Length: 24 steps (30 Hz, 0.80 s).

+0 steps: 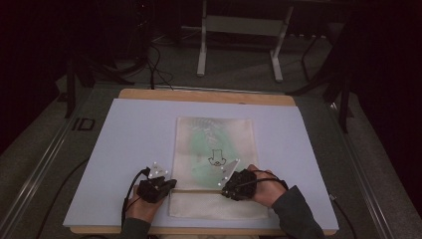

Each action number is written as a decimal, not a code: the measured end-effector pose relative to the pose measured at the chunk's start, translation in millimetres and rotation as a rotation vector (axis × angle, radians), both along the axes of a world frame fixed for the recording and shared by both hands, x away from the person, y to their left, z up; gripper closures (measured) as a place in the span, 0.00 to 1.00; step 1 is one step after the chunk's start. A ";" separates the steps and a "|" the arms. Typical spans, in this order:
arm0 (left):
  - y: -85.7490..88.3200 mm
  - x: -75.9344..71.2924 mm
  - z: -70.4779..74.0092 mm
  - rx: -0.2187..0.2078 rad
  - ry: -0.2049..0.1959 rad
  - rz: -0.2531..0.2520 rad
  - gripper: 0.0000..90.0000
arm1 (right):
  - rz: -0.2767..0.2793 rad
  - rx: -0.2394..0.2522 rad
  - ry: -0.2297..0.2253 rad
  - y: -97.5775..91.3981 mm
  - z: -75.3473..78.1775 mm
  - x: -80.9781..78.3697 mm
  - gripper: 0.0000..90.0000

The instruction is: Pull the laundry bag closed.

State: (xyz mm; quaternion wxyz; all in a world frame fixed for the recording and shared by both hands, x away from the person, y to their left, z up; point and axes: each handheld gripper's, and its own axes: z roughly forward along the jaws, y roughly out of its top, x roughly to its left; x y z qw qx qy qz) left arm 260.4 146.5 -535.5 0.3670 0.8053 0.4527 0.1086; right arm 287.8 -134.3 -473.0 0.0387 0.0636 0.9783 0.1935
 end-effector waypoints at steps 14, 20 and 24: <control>0.2 -0.2 -0.2 0.000 -0.002 -0.001 0.99 | -0.016 0.000 0.010 -9.5 -0.9 0.1 0.91; 0.0 -0.3 -0.2 0.000 -0.003 0.000 0.99 | -0.020 0.003 0.010 -13.3 0.0 0.7 0.91; 0.2 -0.3 -0.3 -0.001 -0.003 0.000 0.99 | -0.028 0.002 0.014 -18.3 1.0 1.1 0.91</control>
